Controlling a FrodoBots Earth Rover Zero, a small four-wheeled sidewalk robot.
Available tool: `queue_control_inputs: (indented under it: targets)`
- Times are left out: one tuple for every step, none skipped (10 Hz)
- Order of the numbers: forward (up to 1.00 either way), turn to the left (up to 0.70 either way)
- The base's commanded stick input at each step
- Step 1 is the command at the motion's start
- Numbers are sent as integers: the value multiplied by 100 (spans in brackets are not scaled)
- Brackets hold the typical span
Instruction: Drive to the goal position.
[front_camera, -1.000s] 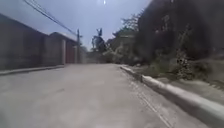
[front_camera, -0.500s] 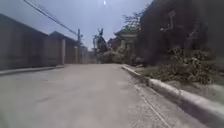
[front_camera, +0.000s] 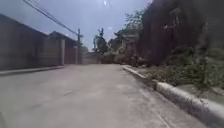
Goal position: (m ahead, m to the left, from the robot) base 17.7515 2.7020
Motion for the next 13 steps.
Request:
queue_control_inputs:
  targets:
    - [85, 0]
    - [85, 0]
    - [85, 0]
    - [85, 0]
    - [85, 0]
    - [85, 0]
    - [85, 0]
    - [85, 0]
    - [85, 0]
    - [85, 0]
    - [85, 0]
    - [85, 0]
    - [85, 0]
